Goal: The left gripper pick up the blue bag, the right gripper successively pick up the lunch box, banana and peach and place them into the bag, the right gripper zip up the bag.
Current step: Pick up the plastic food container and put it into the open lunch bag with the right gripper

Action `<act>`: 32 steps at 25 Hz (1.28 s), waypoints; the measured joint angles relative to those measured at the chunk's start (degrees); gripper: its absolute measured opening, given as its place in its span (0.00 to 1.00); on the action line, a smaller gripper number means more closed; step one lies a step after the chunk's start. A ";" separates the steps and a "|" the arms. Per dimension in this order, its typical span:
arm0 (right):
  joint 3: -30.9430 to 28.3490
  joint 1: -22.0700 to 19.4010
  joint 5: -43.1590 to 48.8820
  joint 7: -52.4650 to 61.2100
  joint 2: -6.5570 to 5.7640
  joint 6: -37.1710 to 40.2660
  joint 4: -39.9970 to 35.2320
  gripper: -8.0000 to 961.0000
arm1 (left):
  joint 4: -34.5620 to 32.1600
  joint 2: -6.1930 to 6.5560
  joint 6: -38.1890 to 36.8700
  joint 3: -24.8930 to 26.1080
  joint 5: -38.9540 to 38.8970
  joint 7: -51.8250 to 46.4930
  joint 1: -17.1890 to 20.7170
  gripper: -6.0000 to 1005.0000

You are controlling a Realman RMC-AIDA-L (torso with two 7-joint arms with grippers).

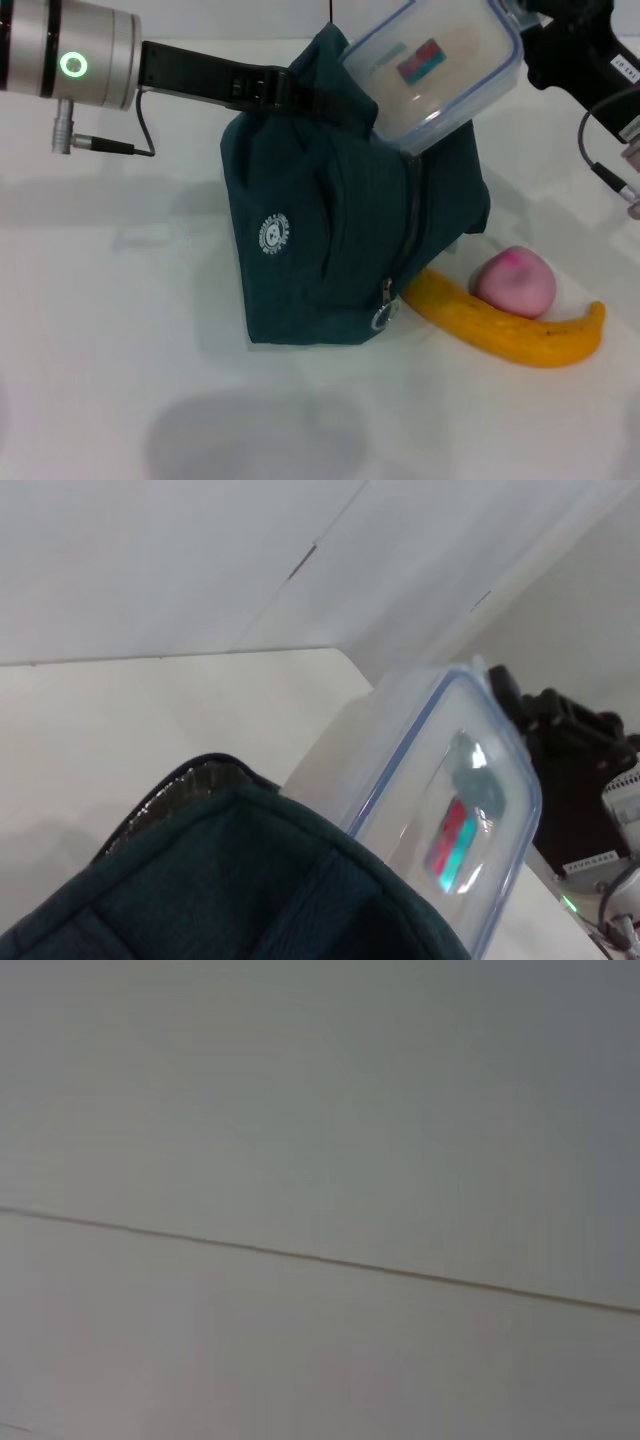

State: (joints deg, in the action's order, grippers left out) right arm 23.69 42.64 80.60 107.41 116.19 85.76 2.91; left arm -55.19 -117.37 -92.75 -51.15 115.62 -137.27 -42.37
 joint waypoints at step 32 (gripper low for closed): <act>5.49 4.68 0.86 -16.26 0.00 -8.93 -0.01 0.11 | 4.39 1.36 3.19 0.42 0.26 4.89 -5.47 0.05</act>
State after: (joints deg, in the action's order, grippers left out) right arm 29.17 47.32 81.46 91.15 116.19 76.83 2.90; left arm -50.80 -116.01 -89.55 -50.73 115.88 -132.38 -47.84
